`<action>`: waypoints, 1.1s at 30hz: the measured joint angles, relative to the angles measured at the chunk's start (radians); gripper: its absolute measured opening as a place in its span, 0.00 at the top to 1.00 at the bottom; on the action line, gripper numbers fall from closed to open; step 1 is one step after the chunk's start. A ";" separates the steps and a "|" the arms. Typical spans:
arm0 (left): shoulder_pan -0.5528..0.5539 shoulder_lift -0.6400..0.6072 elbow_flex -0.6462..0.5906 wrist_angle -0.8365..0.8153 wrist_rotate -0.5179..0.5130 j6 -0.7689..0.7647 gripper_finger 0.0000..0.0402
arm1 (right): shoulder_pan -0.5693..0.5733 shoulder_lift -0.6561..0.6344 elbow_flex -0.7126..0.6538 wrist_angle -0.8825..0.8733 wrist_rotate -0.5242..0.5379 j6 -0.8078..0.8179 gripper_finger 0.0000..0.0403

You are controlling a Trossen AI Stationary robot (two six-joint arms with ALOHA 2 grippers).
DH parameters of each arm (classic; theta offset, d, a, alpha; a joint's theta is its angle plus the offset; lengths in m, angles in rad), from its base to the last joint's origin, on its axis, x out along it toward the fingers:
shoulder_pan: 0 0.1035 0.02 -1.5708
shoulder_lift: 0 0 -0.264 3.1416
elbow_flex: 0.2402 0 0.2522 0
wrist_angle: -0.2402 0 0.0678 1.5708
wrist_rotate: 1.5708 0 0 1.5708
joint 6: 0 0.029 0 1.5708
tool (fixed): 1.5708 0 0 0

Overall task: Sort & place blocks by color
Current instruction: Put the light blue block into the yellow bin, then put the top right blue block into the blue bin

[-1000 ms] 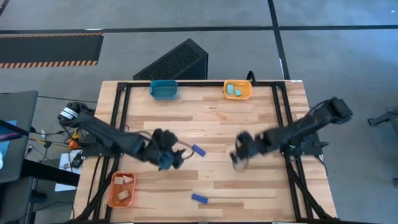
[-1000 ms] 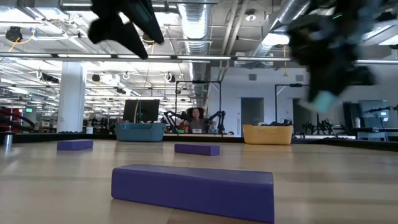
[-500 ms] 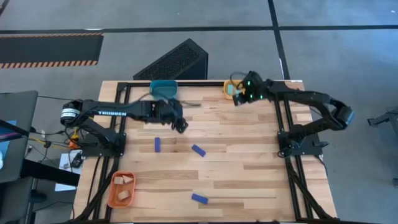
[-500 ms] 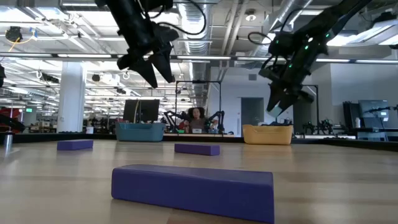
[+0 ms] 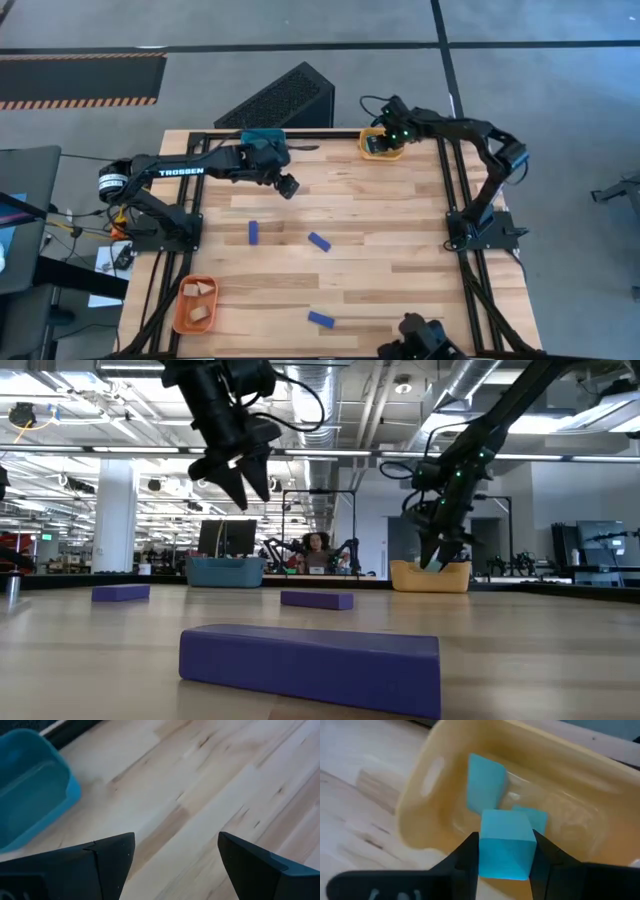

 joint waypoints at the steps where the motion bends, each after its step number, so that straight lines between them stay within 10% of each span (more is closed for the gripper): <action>1: 0.000 0.000 0.000 -0.017 -0.002 0.006 0.32 | -0.003 0.009 0.007 -0.009 0.000 0.007 0.66; 9: -0.019 0.000 0.000 -0.215 -0.030 -0.008 0.32 | 0.009 -0.019 0.049 -0.027 0.097 0.034 0.34; 33: -0.194 -0.027 0.000 0.024 0.019 0.159 0.32 | 0.613 -0.275 0.076 -0.128 0.156 0.215 0.49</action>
